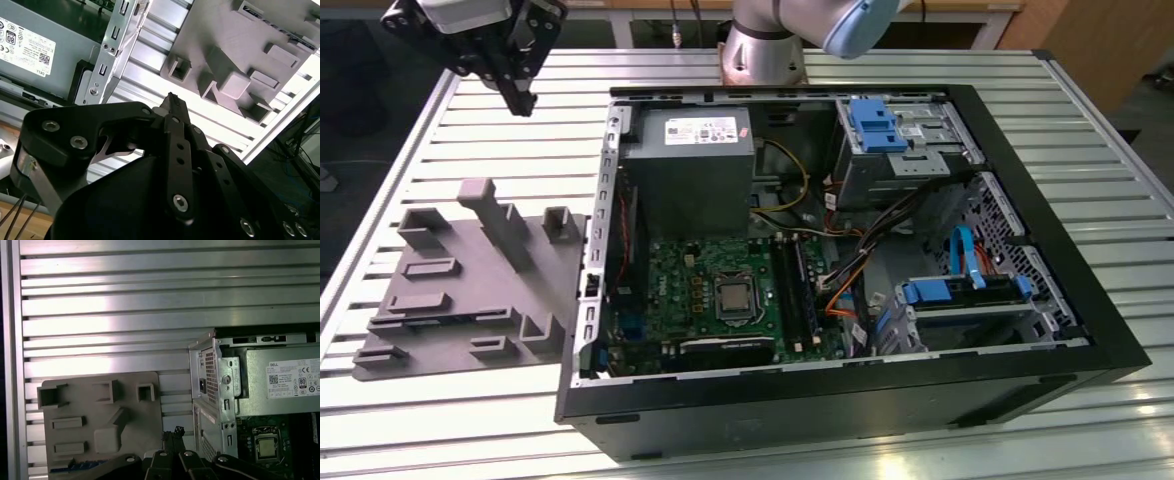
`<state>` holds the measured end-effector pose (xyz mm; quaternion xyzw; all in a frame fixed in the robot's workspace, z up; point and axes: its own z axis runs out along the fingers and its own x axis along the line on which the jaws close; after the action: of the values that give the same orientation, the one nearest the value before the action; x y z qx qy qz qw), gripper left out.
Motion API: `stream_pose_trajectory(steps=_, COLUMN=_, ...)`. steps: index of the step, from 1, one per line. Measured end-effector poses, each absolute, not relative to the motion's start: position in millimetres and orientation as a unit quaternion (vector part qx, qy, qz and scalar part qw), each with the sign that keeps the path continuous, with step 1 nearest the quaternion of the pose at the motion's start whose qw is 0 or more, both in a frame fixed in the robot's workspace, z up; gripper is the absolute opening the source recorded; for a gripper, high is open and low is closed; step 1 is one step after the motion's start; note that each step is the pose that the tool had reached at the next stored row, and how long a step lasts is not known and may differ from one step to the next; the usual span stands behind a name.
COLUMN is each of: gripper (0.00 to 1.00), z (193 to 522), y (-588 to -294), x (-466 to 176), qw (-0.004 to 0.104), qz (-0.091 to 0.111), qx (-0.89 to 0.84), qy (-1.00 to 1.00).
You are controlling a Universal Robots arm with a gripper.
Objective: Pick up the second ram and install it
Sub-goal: 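Reach for the second ram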
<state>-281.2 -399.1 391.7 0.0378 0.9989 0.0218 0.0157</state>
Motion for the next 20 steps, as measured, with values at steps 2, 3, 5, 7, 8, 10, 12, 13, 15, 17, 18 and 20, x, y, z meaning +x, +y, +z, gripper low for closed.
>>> stream_pose_trajectory(steps=2, gripper=0.11, z=391.7, y=-399.1, x=-282.7, qw=0.016, qz=0.022, qx=0.038, qy=0.999)
stream_pose_trajectory(steps=3, gripper=0.11, z=391.7, y=-399.1, x=-283.4, qw=0.016, qz=0.022, qx=0.038, qy=0.999)
stream_pose_trajectory(steps=5, gripper=0.11, z=391.6, y=-399.0, x=-284.9, qw=0.016, qz=0.022, qx=0.038, qy=0.999)
stream_pose_trajectory(steps=7, gripper=0.11, z=391.6, y=-399.0, x=-286.5, qw=0.016, qz=0.022, qx=0.038, qy=0.999)
stream_pose_trajectory(steps=8, gripper=0.11, z=391.6, y=-399.0, x=-287.3, qw=0.016, qz=0.022, qx=0.038, qy=0.999)
stream_pose_trajectory(steps=10, gripper=0.11, z=391.6, y=-399.0, x=-288.8, qw=0.016, qz=0.022, qx=0.038, qy=0.999)
stream_pose_trajectory(steps=12, gripper=0.11, z=391.6, y=-399.0, x=-290.4, qw=0.016, qz=0.022, qx=0.038, qy=0.999)
stream_pose_trajectory(steps=13, gripper=0.11, z=391.5, y=-399.0, x=-291.2, qw=0.016, qz=0.022, qx=0.038, qy=0.999)
stream_pose_trajectory(steps=15, gripper=0.11, z=391.5, y=-399.0, x=-292.9, qw=0.016, qz=0.022, qx=0.038, qy=0.999)
stream_pose_trajectory(steps=17, gripper=0.11, z=391.5, y=-399.0, x=-294.5, qw=0.016, qz=0.022, qx=0.038, qy=0.999)
stream_pose_trajectory(steps=18, gripper=0.11, z=391.4, y=-399.0, x=-295.4, qw=0.016, qz=0.022, qx=0.038, qy=0.999)
stream_pose_trajectory(steps=20, gripper=0.11, z=391.5, y=-399.0, x=-297.0, qw=0.016, qz=0.022, qx=0.038, qy=0.999)
